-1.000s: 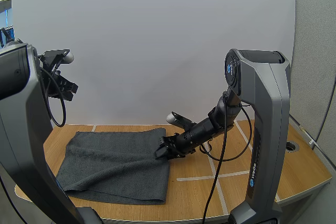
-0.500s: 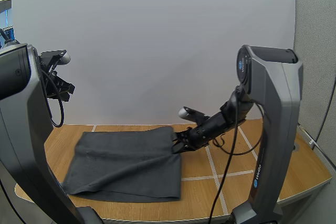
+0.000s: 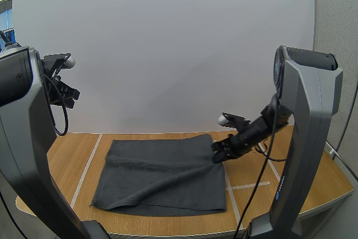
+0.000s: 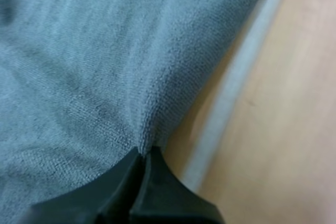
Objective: Fold the towel
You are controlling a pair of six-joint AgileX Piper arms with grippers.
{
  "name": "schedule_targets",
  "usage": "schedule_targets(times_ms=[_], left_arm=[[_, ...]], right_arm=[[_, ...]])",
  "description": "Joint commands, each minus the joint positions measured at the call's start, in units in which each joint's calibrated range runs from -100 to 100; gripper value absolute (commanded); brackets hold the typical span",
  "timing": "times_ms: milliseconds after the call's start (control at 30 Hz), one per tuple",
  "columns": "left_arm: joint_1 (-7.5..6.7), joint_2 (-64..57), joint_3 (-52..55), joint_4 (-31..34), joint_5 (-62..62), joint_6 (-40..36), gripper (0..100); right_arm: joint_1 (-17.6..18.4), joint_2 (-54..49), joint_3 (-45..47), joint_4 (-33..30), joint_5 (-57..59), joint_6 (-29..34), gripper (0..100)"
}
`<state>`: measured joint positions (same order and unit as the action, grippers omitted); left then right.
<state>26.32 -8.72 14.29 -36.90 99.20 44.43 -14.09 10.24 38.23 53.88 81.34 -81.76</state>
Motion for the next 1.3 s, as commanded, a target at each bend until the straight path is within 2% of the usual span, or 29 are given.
schedule_targets(times_ms=[0, 200, 467, 500, 533, 633, 667, 867, 1033, 1167, 1200, 1267], left_arm=[[0.07, -0.43, -0.01, -2.14, 0.80, -0.20, 0], [0.07, -0.43, -0.01, -2.14, 0.80, -0.20, 0], [0.07, -0.43, -0.01, -2.84, 0.80, -0.30, 0], [0.07, -0.43, -0.01, -2.86, 0.80, -0.30, 0], [0.07, -0.43, -0.01, -3.25, 0.80, -0.19, 0], [0.07, -0.43, -0.01, -3.54, 0.80, 0.02, 0], [0.07, -0.43, -0.01, -3.53, 0.80, 0.12, 0], [0.00, -0.43, -0.01, -3.62, 0.80, 2.37, 0], [0.00, 0.64, -0.01, -5.97, 0.80, 4.86, 0], [-0.16, 2.61, -0.01, -7.61, 0.80, 6.13, 0], [-0.16, 2.95, -0.01, -7.88, 0.80, 6.13, 1], [-0.16, 3.77, -0.01, -8.11, 0.80, 5.92, 6]], right_arm=[[-3.12, -0.87, -0.40, -3.58, 0.53, -0.96, 0], [-5.62, -0.87, -4.40, -5.47, 2.86, -0.63, 0], [-5.62, -0.87, -5.19, -4.59, 5.66, -0.24, 0], [-5.62, -0.87, -5.19, -4.90, 5.66, -0.12, 6], [-5.62, -0.87, -5.19, -5.48, 5.66, 0.18, 18], [-5.62, -0.87, -5.19, -6.18, 5.66, 1.05, 88], [-5.62, -0.87, -5.19, -6.18, 5.81, 1.42, 100], [-5.62, -4.42, -5.19, -5.79, 9.87, 2.32, 100], [-5.62, -12.34, -5.19, -5.79, 18.66, 4.11, 100], [-5.62, -19.79, -5.19, -6.34, 18.66, 4.70, 100], [-5.62, -21.24, -5.07, -6.46, 18.66, 4.86, 98], [-5.62, -24.45, -5.07, -6.56, 18.66, 5.42, 64]])
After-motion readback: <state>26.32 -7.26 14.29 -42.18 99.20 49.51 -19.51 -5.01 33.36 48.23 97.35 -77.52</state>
